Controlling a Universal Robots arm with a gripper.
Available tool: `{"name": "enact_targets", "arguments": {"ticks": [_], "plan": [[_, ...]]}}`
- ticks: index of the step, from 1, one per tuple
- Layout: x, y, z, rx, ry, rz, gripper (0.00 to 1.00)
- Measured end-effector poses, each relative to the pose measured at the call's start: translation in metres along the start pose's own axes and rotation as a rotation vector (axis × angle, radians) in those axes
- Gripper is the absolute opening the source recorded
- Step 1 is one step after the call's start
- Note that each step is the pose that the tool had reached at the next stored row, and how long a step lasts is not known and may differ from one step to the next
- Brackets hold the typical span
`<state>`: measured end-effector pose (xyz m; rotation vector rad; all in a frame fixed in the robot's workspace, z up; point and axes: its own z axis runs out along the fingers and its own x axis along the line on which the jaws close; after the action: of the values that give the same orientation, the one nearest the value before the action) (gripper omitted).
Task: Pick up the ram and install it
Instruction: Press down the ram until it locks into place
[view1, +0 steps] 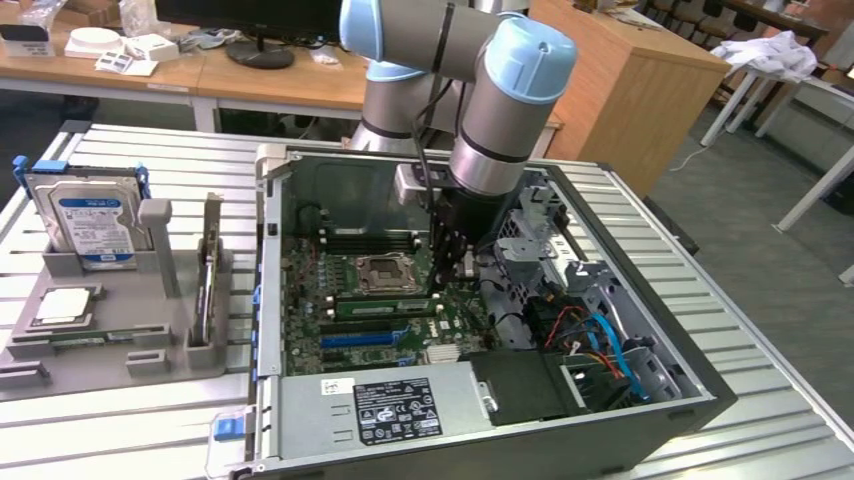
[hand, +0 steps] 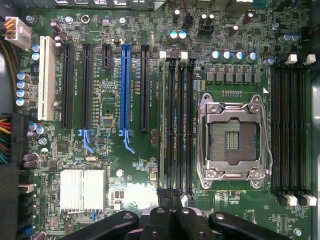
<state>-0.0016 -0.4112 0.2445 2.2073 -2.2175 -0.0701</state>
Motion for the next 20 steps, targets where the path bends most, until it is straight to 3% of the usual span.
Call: {"name": "enact_targets", "arguments": {"ticks": [20], "plan": [[0.0009, -0.0003, 0.0077, 0.0017, 0.0005, 0.0, 0.1]]}}
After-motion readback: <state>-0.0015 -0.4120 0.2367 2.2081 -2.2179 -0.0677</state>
